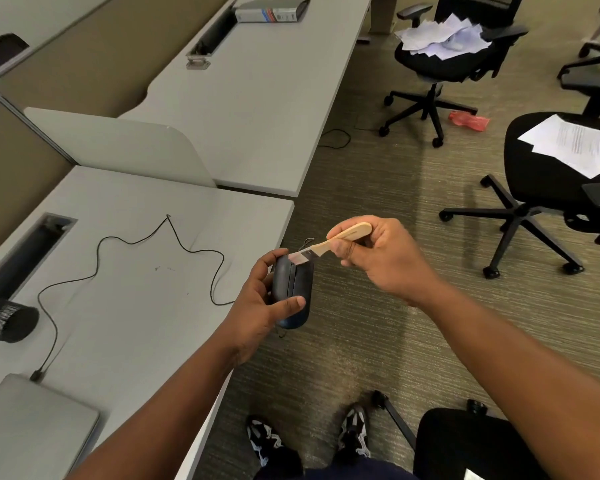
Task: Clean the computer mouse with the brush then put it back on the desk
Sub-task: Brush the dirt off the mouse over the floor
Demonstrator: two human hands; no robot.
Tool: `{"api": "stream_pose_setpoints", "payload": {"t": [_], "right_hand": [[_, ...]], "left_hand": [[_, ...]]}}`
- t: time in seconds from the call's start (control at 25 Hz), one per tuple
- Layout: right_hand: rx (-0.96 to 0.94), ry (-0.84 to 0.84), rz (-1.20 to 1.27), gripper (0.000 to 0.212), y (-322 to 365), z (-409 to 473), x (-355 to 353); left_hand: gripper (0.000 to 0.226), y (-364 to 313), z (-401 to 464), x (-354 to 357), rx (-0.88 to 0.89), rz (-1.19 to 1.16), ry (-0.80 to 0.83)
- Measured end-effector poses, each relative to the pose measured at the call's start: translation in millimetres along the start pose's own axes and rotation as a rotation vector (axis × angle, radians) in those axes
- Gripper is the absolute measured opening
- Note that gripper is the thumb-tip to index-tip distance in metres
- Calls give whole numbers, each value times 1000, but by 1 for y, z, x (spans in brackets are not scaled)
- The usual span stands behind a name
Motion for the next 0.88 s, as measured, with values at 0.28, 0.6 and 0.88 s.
{"api": "stream_pose_setpoints", "payload": {"t": [0.28,0.6,0.88], "right_hand": [[-127,-17,-219,7,15,2,0],[-100,0,-376,8,8,3,-8],[-121,6,-203,9,9,3,7]], "left_hand": [[82,-3,-3,2,27,118,15],[83,-3,-5,-1,37,162,-6],[81,-7,-7,3,62,154,-4]]}}
Point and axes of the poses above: each hand's wrist, its own z-axis towards the middle knuckle, its own x-axis out of the palm, y = z × x, the point moved 5 cm from there along z, towards the middle knuckle, and after that the axes turned 2 degrees about -x, right-handed, at the moved point
